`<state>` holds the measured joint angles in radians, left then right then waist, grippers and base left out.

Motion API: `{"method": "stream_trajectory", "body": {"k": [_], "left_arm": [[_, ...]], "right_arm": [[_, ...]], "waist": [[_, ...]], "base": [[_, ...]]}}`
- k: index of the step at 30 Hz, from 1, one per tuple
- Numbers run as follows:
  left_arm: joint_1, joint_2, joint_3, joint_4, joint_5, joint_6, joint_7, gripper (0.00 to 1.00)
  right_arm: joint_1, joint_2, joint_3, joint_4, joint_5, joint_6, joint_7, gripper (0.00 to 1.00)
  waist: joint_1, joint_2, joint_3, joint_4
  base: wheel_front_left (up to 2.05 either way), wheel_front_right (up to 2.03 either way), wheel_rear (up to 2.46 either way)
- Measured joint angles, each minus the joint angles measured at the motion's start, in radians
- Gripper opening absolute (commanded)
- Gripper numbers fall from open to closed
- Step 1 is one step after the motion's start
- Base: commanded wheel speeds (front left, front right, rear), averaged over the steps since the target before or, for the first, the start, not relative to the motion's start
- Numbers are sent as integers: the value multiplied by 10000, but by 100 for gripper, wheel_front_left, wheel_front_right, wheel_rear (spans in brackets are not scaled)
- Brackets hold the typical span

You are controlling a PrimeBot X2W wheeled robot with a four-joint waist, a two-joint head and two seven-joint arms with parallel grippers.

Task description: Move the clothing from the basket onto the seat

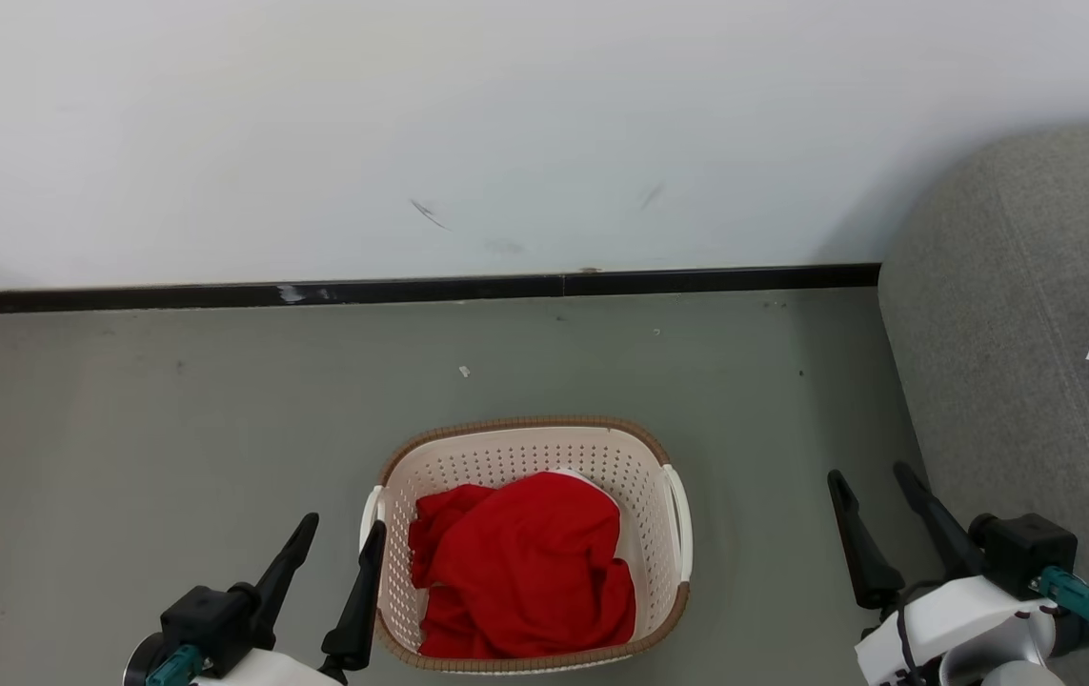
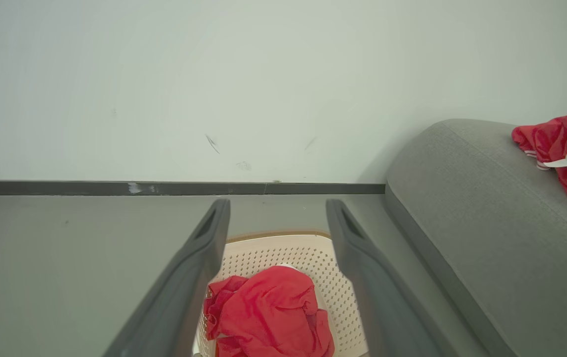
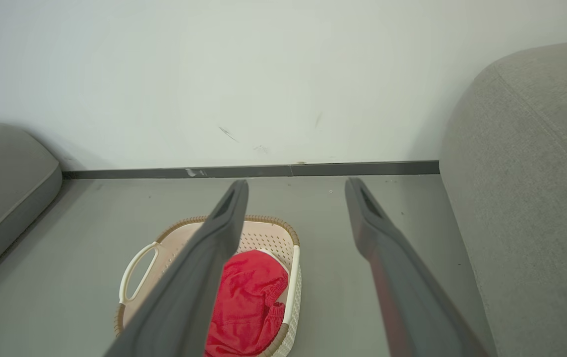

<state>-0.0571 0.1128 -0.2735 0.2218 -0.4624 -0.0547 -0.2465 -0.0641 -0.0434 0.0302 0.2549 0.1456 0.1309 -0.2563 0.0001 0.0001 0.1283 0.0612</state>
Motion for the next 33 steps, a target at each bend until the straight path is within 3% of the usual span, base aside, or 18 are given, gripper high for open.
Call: {"method": "stream_trajectory", "body": {"k": [33], "left_arm": [[-2685,196,-637,265,704,-180,1233,100]], "right_arm": [[-1330,-8,470,-1233,4,0,-2,100]], "waist": [[0,0,3254,-638]], "base": [[0,0,0]]}}
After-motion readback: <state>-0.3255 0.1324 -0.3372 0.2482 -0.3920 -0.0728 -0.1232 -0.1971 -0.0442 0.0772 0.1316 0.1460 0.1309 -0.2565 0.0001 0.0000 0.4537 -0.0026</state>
